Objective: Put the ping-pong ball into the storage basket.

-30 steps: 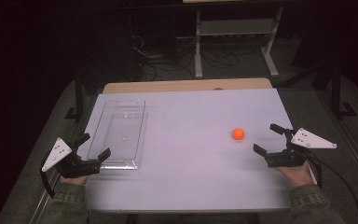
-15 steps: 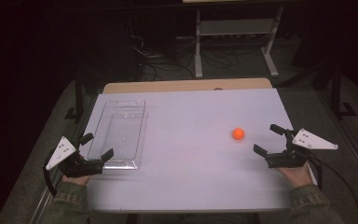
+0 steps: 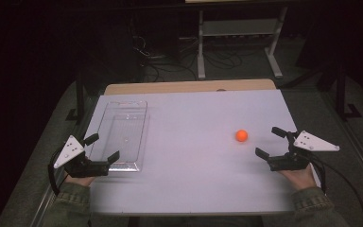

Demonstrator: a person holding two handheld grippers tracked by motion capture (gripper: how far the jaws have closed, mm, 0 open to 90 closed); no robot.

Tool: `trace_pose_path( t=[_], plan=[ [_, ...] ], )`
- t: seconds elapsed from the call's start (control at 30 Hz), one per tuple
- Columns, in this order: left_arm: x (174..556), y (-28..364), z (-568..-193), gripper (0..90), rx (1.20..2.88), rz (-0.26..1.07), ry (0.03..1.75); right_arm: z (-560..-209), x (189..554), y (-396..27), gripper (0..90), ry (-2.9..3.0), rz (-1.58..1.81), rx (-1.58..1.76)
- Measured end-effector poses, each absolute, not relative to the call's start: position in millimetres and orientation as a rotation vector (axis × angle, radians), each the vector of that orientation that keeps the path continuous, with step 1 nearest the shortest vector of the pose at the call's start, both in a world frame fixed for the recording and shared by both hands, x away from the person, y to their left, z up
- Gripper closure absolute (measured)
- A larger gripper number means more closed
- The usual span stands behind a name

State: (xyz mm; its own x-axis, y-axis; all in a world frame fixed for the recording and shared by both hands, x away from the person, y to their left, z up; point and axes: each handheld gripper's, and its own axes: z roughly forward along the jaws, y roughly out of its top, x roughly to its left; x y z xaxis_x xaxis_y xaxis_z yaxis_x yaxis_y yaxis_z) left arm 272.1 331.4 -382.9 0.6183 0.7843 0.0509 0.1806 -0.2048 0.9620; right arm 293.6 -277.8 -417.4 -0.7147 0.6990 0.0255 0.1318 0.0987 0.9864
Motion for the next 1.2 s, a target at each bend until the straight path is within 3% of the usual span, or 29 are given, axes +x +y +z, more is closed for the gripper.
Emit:
trace_pose_path(
  t=[1.2],
  plan=[
    [290,303,-347,0.0,1.864,0.660,0.710,-418,294,-278,0.0,1.942,1.658,0.815]
  ],
)
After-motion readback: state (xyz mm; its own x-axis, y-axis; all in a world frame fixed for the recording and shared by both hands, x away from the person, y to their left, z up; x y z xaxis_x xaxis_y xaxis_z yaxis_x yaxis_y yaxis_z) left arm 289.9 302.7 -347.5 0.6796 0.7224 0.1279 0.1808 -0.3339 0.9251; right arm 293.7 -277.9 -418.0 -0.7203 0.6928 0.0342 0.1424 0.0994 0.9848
